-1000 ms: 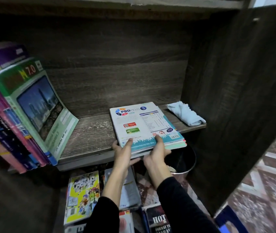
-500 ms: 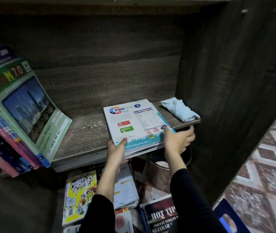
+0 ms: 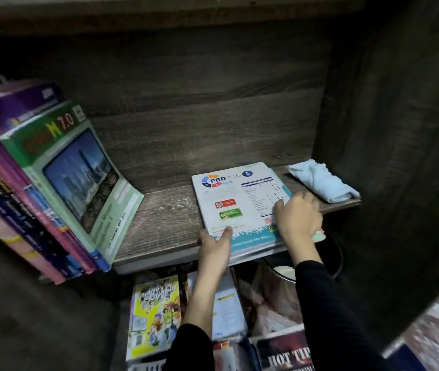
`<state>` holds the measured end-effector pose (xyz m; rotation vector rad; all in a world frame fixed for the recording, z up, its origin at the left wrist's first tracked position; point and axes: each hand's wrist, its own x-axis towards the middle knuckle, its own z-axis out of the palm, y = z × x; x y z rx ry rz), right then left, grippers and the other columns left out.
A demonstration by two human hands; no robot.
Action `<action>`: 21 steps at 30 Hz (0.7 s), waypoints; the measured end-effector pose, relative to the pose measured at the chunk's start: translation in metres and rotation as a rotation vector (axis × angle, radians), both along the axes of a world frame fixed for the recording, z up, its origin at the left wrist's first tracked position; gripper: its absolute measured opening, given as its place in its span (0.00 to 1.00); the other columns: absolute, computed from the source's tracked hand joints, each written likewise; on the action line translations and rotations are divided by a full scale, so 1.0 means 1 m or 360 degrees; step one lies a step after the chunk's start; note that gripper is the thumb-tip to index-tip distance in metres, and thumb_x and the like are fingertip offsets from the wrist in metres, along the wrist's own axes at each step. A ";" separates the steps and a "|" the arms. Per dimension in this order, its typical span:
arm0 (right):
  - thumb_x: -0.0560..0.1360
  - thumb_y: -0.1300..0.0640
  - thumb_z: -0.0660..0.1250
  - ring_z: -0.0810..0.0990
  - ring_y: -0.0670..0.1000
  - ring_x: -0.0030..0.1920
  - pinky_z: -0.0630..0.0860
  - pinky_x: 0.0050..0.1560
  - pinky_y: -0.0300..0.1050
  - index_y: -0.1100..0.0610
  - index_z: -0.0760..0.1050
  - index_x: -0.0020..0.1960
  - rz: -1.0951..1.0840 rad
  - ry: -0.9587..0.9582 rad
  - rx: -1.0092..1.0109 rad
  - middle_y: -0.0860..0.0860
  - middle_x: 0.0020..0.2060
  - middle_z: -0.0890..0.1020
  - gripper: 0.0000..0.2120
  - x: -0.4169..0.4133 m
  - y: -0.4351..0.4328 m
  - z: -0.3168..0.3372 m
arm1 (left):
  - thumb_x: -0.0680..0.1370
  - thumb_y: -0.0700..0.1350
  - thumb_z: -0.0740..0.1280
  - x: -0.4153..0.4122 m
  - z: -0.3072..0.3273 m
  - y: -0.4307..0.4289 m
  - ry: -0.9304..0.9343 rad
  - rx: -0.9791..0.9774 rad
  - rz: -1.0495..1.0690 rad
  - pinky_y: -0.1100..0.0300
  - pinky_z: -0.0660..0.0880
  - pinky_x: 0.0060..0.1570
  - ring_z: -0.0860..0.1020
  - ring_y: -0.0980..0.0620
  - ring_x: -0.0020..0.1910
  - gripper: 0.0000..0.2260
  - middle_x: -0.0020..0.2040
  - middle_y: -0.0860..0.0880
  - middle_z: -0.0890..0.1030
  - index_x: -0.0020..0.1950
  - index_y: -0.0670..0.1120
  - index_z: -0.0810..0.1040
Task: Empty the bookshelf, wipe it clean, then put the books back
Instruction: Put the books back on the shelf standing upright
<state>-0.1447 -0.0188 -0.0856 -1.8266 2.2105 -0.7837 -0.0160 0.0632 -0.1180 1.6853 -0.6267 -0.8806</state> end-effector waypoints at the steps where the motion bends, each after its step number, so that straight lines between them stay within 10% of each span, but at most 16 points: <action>1: 0.79 0.51 0.59 0.67 0.59 0.66 0.69 0.59 0.52 0.65 0.67 0.67 -0.0008 0.0026 0.0002 0.59 0.65 0.70 0.22 0.002 0.000 0.000 | 0.78 0.47 0.66 0.000 -0.001 0.000 -0.0042 0.0008 0.0003 0.55 0.71 0.56 0.76 0.42 0.59 0.20 0.60 0.41 0.77 0.65 0.38 0.66; 7: 0.75 0.53 0.66 0.69 0.61 0.65 0.69 0.58 0.50 0.64 0.68 0.65 0.0069 -0.0115 0.0121 0.61 0.64 0.71 0.23 -0.001 0.001 0.013 | 0.79 0.43 0.65 0.019 0.005 0.006 -0.0217 0.0063 0.0028 0.52 0.74 0.58 0.77 0.41 0.57 0.15 0.59 0.42 0.79 0.63 0.40 0.72; 14: 0.70 0.67 0.73 0.82 0.58 0.41 0.79 0.51 0.55 0.68 0.74 0.58 0.0516 -0.1656 0.0725 0.61 0.46 0.83 0.18 -0.003 0.010 0.018 | 0.78 0.36 0.65 0.046 0.021 0.034 -0.0175 -0.0146 0.0098 0.49 0.76 0.57 0.79 0.44 0.51 0.06 0.52 0.44 0.81 0.52 0.47 0.74; 21: 0.76 0.67 0.65 0.78 0.51 0.41 0.77 0.42 0.45 0.55 0.64 0.58 0.1103 -0.1707 0.0360 0.57 0.54 0.79 0.16 0.030 0.042 0.040 | 0.78 0.37 0.64 0.076 0.037 0.067 -0.0226 -0.0489 0.0190 0.64 0.75 0.45 0.79 0.49 0.49 0.07 0.51 0.47 0.80 0.56 0.43 0.74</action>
